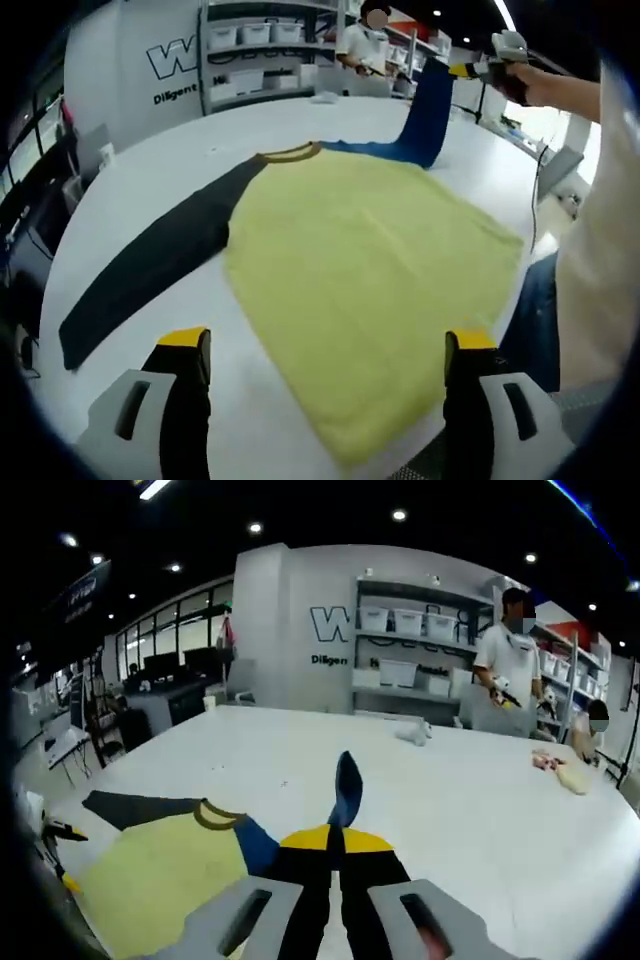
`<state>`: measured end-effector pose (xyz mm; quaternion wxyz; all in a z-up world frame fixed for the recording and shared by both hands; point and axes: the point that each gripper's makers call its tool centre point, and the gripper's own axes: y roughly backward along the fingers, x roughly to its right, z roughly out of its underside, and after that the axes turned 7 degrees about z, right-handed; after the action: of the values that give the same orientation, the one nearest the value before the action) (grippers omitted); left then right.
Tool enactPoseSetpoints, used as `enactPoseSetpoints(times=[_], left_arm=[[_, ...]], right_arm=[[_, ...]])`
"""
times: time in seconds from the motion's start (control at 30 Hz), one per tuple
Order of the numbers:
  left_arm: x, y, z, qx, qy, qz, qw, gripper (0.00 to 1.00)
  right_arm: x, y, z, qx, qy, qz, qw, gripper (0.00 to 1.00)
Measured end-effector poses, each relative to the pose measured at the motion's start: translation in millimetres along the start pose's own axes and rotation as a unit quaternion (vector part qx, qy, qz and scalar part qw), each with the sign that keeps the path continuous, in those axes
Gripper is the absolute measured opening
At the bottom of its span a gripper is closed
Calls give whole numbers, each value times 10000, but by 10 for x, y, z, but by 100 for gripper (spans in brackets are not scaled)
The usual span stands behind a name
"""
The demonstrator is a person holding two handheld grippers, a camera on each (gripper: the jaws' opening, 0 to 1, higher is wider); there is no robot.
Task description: Fold the garment on the visible template until the final outline fits inside the template.
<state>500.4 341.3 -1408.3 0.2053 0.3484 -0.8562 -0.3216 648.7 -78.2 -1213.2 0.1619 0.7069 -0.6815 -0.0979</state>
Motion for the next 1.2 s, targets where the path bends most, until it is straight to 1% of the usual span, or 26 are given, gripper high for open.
enactPoseSetpoints(times=[0.1,0.17,0.2,0.3,0.33,0.47,0.5,0.57,0.7,0.77,0.8,0.83,0.93,0.97,1.03,1.1,1.2], left_arm=[[-10,16,0,6,-26,-10,10000,99],[-23,42,-13,49,-13,-29,10000,99],[-26,50,-18,65,-5,-31,10000,99],[-37,70,-38,127,-1,-47,9999,99],[-39,73,-45,152,5,-48,9999,99],[-38,94,-78,215,14,-54,9998,99],[-37,98,-81,226,18,-52,9997,99],[-37,106,-83,249,27,-52,9997,99],[-53,132,-75,287,59,-63,9996,99],[-59,142,-66,293,74,-68,9995,99],[-62,146,-62,297,83,-72,9995,99],[-64,148,-54,297,94,-69,9995,99],[-68,157,-40,301,115,-71,9995,99],[-69,162,-38,302,117,-72,9994,99],[-74,173,-34,304,113,-83,9994,99],[-81,181,-28,300,117,-83,9994,99],[-103,193,-14,281,122,-89,9995,99]], right_arm=[[-209,-4,-83,62,101,-194,9997,0],[-438,-16,-167,149,211,-396,9989,0],[-509,-28,-183,155,213,-471,9985,0],[-822,-77,-252,221,276,-782,9963,0],[-868,-82,-259,227,283,-830,9959,0],[-1265,-135,-297,240,403,-1178,9919,0],[-1327,-151,-307,252,448,-1203,9914,0],[-1532,-174,-323,254,442,-1405,9888,0],[-1944,-243,-345,295,577,-1720,9830,0],[-2148,-295,-314,251,662,-1835,9805,0],[-2283,-322,-284,211,686,-1940,9784,0],[-2324,-332,-274,199,696,-1967,9778,0],[-2626,-427,-198,144,822,-2105,9740,0],[-2659,-442,-189,128,821,-2112,9739,0],[-2871,-536,-147,91,894,-2178,9719,0],[-3037,-626,-92,49,980,-2238,9697,0],[-3218,-740,4,-16,1129,-2277,9672,0]])
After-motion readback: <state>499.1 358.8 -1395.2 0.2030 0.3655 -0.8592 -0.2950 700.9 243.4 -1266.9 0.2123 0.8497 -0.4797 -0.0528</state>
